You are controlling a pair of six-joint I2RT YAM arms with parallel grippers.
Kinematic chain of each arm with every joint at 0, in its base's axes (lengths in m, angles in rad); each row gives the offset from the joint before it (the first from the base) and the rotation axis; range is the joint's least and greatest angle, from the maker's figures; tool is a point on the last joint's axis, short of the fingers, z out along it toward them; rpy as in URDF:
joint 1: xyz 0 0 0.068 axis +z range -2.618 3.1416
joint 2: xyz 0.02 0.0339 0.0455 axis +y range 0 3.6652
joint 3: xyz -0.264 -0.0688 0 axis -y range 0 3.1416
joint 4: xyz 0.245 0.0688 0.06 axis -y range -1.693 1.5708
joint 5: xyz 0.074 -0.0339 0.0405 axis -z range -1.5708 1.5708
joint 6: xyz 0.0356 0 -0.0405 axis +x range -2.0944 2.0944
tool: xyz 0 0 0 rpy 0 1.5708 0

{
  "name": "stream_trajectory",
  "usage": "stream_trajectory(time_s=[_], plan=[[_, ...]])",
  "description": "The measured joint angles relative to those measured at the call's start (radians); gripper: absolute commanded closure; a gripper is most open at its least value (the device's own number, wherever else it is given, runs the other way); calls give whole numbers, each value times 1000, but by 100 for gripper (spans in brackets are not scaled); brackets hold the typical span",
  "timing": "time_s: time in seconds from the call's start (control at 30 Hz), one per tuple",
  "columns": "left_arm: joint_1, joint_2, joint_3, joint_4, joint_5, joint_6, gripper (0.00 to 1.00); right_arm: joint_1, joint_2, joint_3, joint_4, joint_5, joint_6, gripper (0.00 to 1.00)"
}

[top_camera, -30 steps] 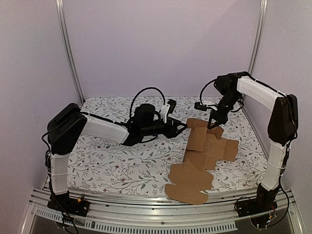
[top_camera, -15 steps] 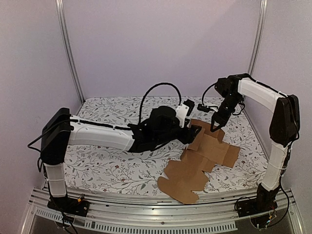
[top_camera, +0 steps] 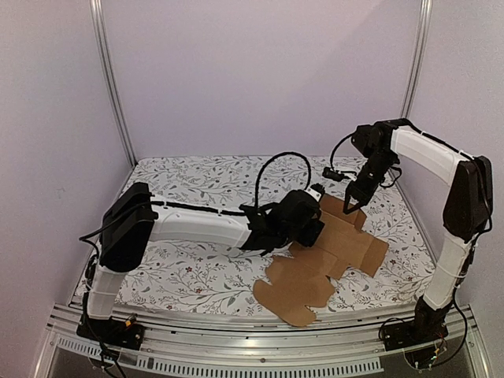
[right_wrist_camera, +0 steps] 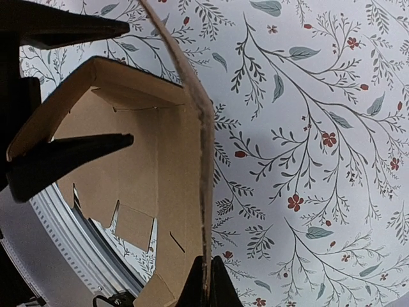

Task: Fold the paper box

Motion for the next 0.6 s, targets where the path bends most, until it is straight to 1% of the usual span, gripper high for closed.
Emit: stream_trajectory(time_s=[0.07,0.13,0.3,0.43,0.6], plan=[[12,-13,-32,4,-8,-23,38,0,-18,-12,2,2,-5,100],[38,-50,-111,18,-1,-48,44,0,-35,-27,6,4,-12,100],[119,-130,-259,90,54,-93,57,6,-72,-66,30,15,-35,100],[164,-145,-295,181,147,-105,63,27,-84,-76,53,37,-43,100],[193,-145,-315,254,246,-98,71,71,-89,-76,83,94,-51,100]])
